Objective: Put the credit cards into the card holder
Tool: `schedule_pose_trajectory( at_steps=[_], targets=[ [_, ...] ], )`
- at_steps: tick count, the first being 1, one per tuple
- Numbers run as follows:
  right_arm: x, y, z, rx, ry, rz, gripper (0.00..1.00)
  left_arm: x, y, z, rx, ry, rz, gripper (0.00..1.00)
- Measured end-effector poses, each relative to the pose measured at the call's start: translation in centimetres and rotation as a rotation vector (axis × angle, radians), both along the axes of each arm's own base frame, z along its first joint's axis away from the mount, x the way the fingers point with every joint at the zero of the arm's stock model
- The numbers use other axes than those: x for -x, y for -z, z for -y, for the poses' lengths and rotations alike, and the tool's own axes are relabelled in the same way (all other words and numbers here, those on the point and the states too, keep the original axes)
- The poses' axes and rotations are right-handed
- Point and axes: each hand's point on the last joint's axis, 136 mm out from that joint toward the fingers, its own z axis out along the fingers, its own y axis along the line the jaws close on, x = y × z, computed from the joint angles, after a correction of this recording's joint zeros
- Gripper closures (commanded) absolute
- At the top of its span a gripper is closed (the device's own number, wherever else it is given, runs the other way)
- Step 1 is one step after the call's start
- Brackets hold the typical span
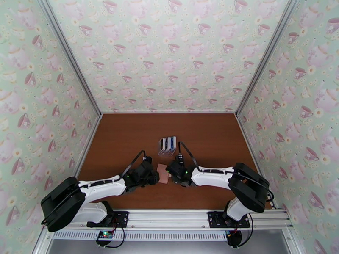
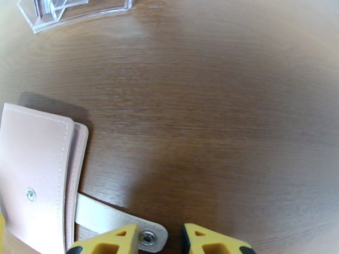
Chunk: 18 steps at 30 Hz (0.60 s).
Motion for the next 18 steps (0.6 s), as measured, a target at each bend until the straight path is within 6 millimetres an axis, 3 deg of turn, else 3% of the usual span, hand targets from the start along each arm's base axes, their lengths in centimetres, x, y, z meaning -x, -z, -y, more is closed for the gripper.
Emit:
schedule_pose_trajectory(
  at_steps=[6, 10, 18],
  targets=[
    [-0.4, -1.3, -0.6, -0.004, -0.025, 0.015, 0.51, -0.1, -0.1, 0.1, 0.002, 0.001, 0.002, 0.63],
    [-0.5, -3.6, -0.8, -0.047, -0.037, 0.050, 0.44, -0.2, -0.6, 0.2, 0.013, 0.001, 0.011, 0.62],
    [-0.9, -7.5, -1.5, -0.138, -0.047, 0.109, 0.46, -0.5, -3.5, 0.5, 0.067, 0.002, 0.068, 0.62]
  ],
)
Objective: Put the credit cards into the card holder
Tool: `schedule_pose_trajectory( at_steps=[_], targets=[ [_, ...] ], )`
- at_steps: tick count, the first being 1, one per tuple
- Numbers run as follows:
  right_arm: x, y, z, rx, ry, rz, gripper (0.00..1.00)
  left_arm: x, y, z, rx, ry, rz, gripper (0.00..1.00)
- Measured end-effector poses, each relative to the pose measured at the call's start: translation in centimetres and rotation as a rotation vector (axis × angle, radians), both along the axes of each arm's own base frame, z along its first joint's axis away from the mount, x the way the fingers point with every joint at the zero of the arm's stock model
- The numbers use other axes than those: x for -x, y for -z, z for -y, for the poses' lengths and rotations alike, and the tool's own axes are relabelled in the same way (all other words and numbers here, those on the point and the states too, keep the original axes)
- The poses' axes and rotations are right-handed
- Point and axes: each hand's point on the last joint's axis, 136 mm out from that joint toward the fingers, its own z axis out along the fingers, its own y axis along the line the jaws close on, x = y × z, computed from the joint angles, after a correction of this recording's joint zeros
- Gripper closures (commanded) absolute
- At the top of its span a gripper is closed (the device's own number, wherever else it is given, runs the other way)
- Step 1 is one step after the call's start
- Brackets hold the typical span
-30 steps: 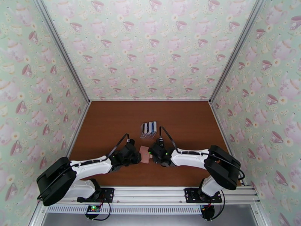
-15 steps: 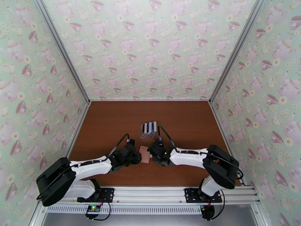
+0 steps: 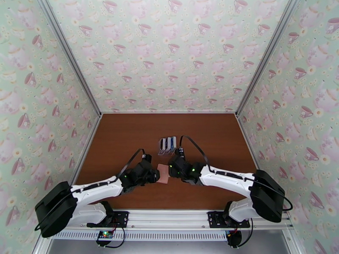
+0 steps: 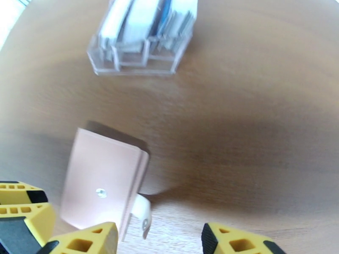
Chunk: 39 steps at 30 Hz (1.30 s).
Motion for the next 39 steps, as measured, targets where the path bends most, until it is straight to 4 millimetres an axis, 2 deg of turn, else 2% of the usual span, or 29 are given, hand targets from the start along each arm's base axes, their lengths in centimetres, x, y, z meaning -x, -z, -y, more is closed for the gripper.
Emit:
schedule_pose_trajectory(
  at_steps=[8, 14, 20, 25, 30, 39],
  targets=[
    [0.1, -1.4, -2.0, -0.053, -0.044, -0.009, 0.65, 0.0, -0.3, -0.2, -0.003, 0.001, 0.011, 0.63],
    [0.4, -2.1, -5.1, -0.090, -0.095, -0.016, 0.68, 0.1, 0.2, -0.2, -0.020, 0.006, 0.001, 0.64],
    [0.3, -0.5, -7.5, -0.074, -0.125, -0.052, 0.69, -0.1, 0.1, -0.7, -0.025, -0.013, 0.014, 0.64],
    [0.4, 1.2, -7.5, -0.046, -0.114, -0.078, 0.70, 0.3, 0.5, -1.8, -0.035, -0.026, 0.011, 0.64],
    [0.3, 1.7, -7.3, -0.050, -0.097, -0.086, 0.70, 0.6, 0.8, -2.2, -0.044, -0.029, 0.004, 0.63],
    [0.6, 4.3, -4.2, 0.001, -0.047, -0.127, 0.69, 0.5, 1.3, -2.1, -0.060, -0.017, -0.002, 0.62]
  ],
)
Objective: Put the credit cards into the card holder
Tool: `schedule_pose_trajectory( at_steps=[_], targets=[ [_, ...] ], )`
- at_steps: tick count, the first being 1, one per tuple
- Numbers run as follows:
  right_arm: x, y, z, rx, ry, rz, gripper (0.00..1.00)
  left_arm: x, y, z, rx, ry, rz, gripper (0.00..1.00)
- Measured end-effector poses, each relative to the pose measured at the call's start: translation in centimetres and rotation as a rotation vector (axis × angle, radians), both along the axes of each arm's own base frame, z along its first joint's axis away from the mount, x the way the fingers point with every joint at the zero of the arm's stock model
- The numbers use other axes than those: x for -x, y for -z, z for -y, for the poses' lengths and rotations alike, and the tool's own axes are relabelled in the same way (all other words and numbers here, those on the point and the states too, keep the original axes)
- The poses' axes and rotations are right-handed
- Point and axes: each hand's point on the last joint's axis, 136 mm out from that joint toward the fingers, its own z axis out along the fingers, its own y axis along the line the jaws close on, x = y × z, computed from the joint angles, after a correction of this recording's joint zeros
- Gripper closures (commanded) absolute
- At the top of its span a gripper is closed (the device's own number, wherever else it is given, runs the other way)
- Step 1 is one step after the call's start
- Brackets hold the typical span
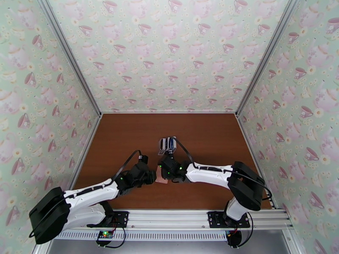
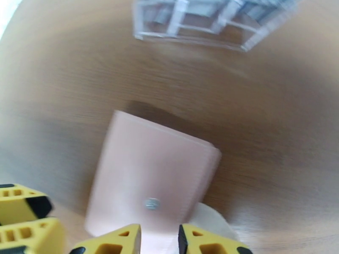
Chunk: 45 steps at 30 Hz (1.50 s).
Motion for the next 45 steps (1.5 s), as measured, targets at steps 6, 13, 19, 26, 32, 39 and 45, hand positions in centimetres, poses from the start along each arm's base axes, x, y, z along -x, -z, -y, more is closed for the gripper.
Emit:
schedule_pose_trajectory(
  at_steps=[6, 13, 19, 26, 32, 39, 45],
  targets=[
    [0.0, -0.7, 0.6, -0.016, 0.009, 0.010, 0.69, -0.6, -0.1, 1.0, 0.010, 0.013, 0.001, 0.61],
    [-0.1, 0.0, 1.0, -0.041, 0.017, 0.006, 0.69, -1.2, -0.5, 2.3, 0.041, 0.036, 0.011, 0.62],
    [-0.1, 0.5, 0.9, -0.080, 0.020, -0.010, 0.69, -1.4, -0.6, 2.6, 0.045, 0.046, 0.019, 0.62],
    [0.0, 0.7, 0.2, -0.137, 0.010, -0.024, 0.68, -1.5, -0.4, 2.7, 0.041, 0.047, 0.017, 0.59],
    [-0.4, 0.7, 0.0, -0.181, 0.019, -0.032, 0.67, -1.4, -0.1, 2.7, 0.033, 0.048, 0.012, 0.59],
    [-0.7, 1.2, -0.3, -0.210, 0.029, -0.048, 0.66, -1.3, 0.4, 2.3, 0.022, 0.045, 0.007, 0.63],
    [-0.6, 1.5, -0.6, -0.231, 0.027, -0.061, 0.66, -1.0, 1.0, 2.0, 0.008, 0.042, -0.003, 0.68]
  ],
)
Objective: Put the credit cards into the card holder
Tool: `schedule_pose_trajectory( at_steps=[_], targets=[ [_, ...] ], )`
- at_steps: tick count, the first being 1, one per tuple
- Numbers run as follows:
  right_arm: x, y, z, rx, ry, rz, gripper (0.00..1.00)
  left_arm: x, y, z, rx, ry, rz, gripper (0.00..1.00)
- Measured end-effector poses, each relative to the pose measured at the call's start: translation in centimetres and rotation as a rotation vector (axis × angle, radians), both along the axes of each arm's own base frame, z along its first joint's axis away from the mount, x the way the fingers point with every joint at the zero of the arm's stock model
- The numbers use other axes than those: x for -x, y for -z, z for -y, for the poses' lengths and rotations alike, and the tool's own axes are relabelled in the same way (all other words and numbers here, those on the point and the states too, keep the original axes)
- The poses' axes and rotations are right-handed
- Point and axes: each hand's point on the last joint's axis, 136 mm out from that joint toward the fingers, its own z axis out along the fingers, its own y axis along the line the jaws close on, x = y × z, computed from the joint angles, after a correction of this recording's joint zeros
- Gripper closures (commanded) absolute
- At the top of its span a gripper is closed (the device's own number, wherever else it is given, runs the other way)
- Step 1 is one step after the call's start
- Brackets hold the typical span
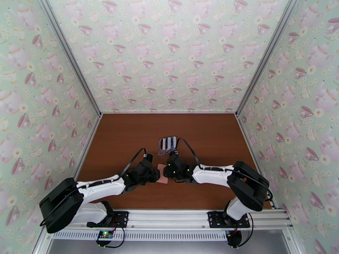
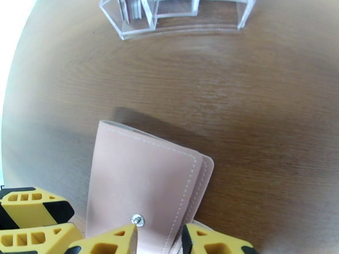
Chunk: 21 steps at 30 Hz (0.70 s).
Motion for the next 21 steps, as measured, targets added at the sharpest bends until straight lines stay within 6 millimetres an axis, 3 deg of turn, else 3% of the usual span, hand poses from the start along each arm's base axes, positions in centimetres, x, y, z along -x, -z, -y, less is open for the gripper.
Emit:
schedule_pose_trajectory(
  at_steps=[21],
  targets=[
    [-0.4, 0.8, 0.4, -0.008, 0.025, -0.016, 0.66, 0.4, 1.7, -0.4, -0.033, -0.001, -0.030, 0.73]
  ],
)
